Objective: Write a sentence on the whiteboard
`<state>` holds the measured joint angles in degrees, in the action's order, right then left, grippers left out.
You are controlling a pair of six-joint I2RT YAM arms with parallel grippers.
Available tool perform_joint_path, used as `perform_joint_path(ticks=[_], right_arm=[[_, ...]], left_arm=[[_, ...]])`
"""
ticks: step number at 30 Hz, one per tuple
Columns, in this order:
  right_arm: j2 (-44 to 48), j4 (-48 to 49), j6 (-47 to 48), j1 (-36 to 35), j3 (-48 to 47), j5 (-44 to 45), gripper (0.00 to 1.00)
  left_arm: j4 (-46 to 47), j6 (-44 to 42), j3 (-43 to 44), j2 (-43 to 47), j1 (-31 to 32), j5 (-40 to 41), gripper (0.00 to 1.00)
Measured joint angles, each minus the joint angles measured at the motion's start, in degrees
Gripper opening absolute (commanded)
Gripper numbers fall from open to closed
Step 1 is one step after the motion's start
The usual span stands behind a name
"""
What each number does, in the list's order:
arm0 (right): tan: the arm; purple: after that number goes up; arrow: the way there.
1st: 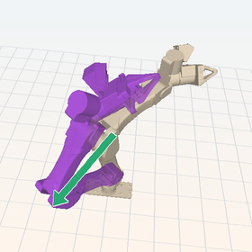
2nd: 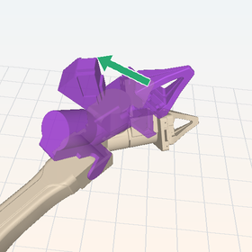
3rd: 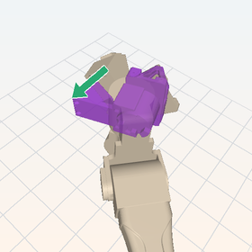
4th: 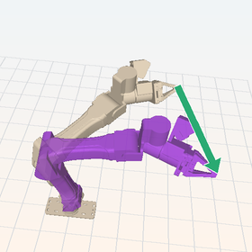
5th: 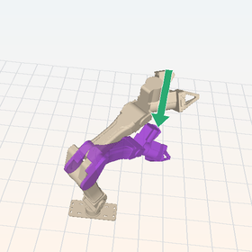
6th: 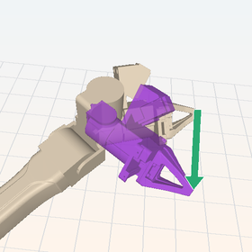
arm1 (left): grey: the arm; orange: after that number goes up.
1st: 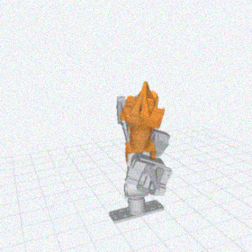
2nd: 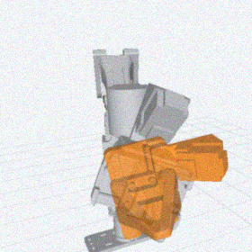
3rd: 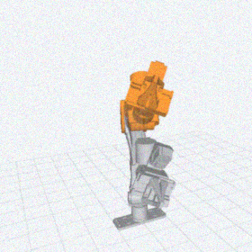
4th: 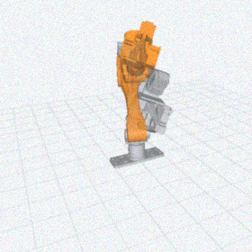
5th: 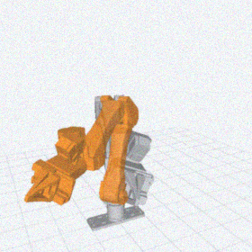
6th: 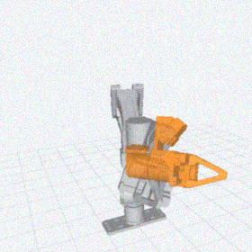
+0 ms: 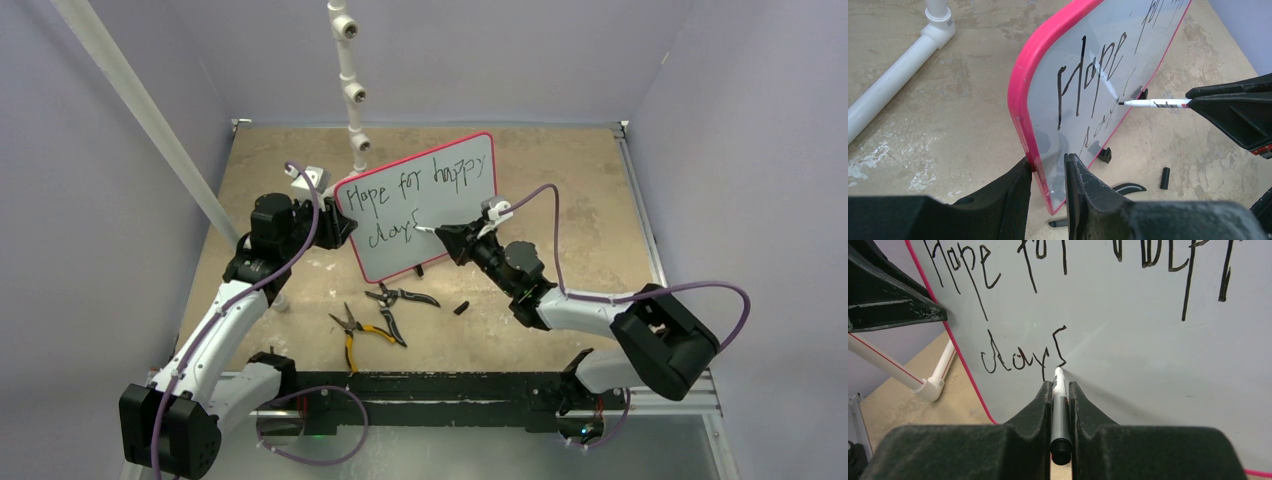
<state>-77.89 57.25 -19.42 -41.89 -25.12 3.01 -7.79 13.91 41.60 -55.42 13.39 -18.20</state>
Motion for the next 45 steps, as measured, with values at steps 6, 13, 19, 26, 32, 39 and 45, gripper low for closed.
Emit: perform_joint_path(ticks=[6, 13, 19, 26, 32, 39, 45], right_arm=[[-0.48, 0.63, 0.0, 0.0, -0.02, -1.2, 0.0], [3.5, 1.09, -0.17, 0.02, 1.4, -0.96, 0.0], [4.92, 0.9, -0.55, 0.33, 2.34, 0.52, 0.0], [4.92, 0.0, -0.72, 0.72, 3.08, 2.58, 0.0], [4.85, 0.0, -0.72, 1.09, 3.08, 3.5, 0.0], [3.96, 0.11, -0.7, 1.4, 3.08, 3.5, 0.0], [3.21, 0.17, -0.7, 1.66, 3.08, 3.56, 0.0]], left_arm=[[0.0, 0.02, 0.0, 0.0, 0.0, -0.04, 0.29], [0.0, 0.02, 0.0, 0.0, 0.0, -0.07, 0.29], [0.0, 0.02, 0.0, 0.0, 0.0, -0.07, 0.3], [0.0, 0.02, 0.0, 0.0, 0.0, -0.11, 0.3], [0.0, 0.02, 0.0, 0.0, 0.0, -0.11, 0.3], [0.0, 0.02, 0.0, 0.0, 0.0, -0.13, 0.3], [0.0, 0.0, 0.0, 0.0, 0.0, -0.26, 0.3]])
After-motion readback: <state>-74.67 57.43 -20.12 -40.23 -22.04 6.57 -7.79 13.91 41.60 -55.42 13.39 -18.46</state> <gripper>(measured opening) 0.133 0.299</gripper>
